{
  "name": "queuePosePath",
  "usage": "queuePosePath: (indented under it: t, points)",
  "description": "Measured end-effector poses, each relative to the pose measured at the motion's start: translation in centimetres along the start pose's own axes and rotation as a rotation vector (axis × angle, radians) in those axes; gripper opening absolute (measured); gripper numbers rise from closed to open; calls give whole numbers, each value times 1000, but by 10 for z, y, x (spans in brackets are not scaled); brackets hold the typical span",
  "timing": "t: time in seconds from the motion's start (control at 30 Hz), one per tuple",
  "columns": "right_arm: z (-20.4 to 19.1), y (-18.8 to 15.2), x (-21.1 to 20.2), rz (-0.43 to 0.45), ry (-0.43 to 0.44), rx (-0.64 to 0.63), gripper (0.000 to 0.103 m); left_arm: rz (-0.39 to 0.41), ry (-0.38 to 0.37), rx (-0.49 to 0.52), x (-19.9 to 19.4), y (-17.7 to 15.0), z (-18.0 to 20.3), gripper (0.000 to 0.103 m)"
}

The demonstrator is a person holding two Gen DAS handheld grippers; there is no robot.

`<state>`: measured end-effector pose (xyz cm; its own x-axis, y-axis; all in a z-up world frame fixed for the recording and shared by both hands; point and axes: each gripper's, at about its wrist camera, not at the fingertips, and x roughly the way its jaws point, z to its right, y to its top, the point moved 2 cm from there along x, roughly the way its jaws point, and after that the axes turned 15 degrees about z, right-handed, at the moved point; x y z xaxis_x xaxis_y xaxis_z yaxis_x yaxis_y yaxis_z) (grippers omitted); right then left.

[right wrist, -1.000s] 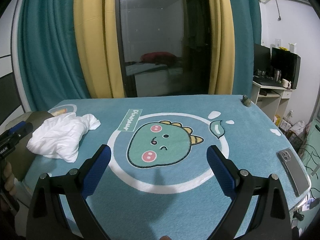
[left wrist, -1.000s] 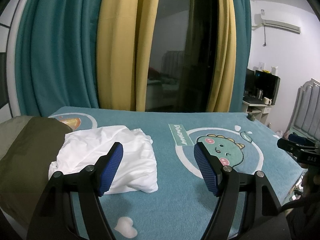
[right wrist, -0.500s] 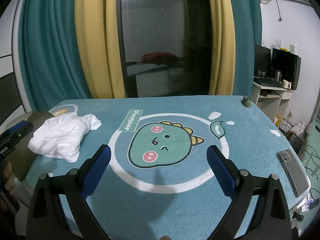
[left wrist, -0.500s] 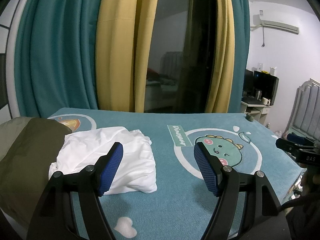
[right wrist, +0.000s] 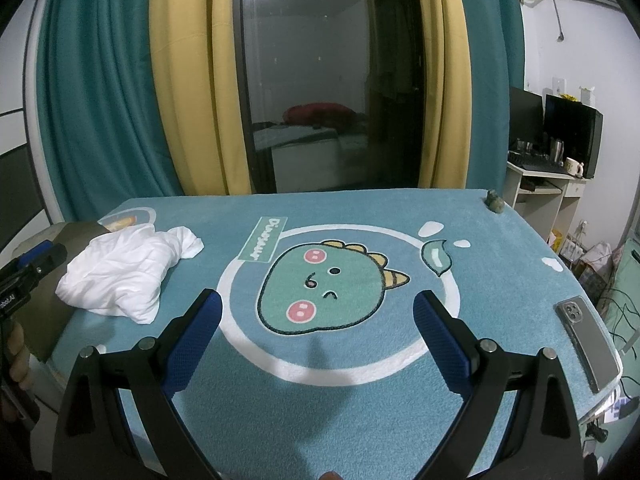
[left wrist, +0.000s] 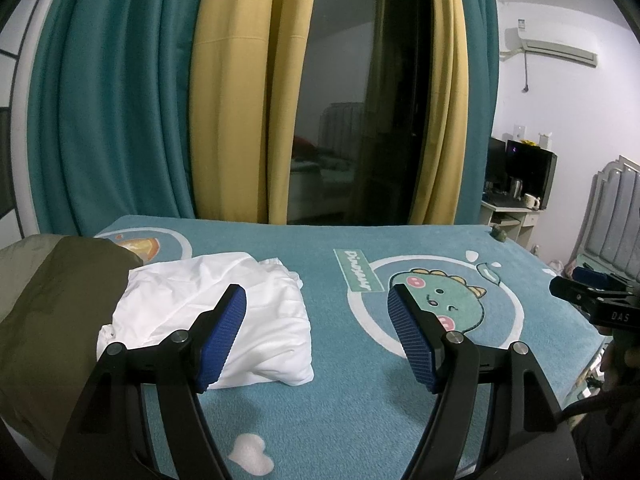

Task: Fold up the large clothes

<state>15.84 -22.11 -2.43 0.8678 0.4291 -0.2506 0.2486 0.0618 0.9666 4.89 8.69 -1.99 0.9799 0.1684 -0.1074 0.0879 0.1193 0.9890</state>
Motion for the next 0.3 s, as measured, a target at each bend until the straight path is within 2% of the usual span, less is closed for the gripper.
queuePosePath:
  t: [0.3]
  points:
    - [0, -2, 2, -7, 6, -1, 96, -6, -27, 9, 4, -1, 0, 76]
